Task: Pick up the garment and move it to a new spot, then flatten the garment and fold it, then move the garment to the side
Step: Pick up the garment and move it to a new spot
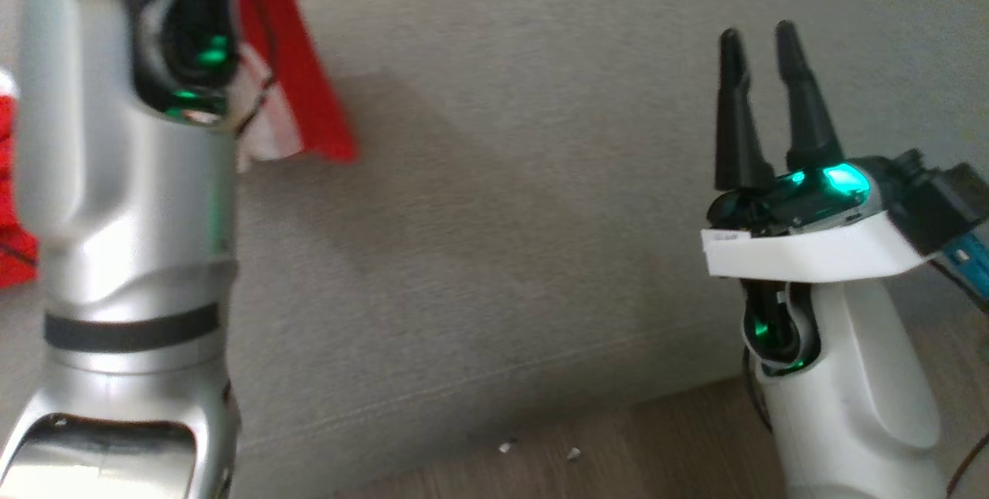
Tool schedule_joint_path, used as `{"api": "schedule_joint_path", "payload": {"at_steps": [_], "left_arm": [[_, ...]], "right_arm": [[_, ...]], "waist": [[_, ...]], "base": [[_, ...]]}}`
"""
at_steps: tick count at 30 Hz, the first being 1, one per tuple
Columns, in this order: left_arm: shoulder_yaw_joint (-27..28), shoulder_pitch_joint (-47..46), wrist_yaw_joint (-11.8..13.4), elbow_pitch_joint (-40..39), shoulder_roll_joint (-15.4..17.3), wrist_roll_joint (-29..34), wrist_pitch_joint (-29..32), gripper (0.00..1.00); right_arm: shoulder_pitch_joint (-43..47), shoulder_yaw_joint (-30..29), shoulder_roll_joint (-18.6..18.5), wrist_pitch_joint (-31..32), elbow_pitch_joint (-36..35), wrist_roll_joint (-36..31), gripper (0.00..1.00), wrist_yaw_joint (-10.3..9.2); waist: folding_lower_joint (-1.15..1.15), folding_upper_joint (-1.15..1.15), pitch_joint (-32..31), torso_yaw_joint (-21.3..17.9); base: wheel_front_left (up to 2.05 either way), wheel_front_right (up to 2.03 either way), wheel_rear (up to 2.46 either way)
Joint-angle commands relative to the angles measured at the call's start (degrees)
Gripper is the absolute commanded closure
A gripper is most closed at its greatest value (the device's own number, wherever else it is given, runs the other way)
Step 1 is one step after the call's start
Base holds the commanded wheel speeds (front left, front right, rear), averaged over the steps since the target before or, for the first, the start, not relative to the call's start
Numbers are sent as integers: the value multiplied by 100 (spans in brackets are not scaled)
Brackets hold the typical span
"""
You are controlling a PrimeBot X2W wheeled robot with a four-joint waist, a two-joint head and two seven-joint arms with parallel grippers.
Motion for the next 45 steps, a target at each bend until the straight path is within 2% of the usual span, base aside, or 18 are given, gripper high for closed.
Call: {"api": "schedule_joint_path", "payload": {"at_steps": [1,9,10,11,12,13,15,20,27,35,40,45], "left_arm": [[-192,-182,165,-192,140,-256,-183,100],[-1786,-333,824,537,138,-1061,-1307,100],[-1970,-375,881,731,138,-1107,-1428,75],[-2151,-411,917,934,138,-1158,-1513,43],[-2328,-442,940,1144,138,-1222,-1570,0],[-2328,-442,940,1144,138,-1222,-1570,0],[-2722,-512,958,1625,138,-1259,-1601,0],[-3607,-628,788,2511,137,-1418,-1459,0],[-4233,-651,596,3184,137,-1456,-1488,0],[-5318,-495,12,3804,137,-1017,-987,0],[-5724,-547,-6,3979,137,-656,-1064,0],[-6118,-684,110,4159,183,-213,-1149,0]], "right_arm": [[-197,72,19,-38,-295,135,0,42],[-264,3,19,-39,-551,120,0,42],[-270,11,19,-39,-555,139,0,42],[-274,32,19,-39,-559,166,0,42],[-278,55,19,-39,-563,188,0,42],[-278,55,19,-39,-563,188,0,42],[-275,87,19,-39,-567,226,0,42],[-242,46,19,-39,-557,287,0,42],[-209,-91,19,-39,-506,211,0,42],[-138,-164,19,-39,-421,37,0,42],[-122,-152,19,-39,-415,32,0,42],[-110,-206,19,-39,-390,-9,0,42]], "waist": [[0,0,141,-453],[0,0,291,-1013],[0,0,313,-1069],[0,0,337,-1128],[0,0,364,-1181],[0,0,364,-1181],[0,0,414,-1260],[0,0,479,-1280],[0,0,389,-926],[0,0,167,-356],[0,0,139,-206],[0,0,120,-62]], "base": [[0,0,0],[0,0,0],[0,0,0],[0,0,0],[0,0,0],[0,0,0],[0,0,0],[0,0,0],[0,0,0],[0,0,0],[0,0,0],[0,0,0]]}}
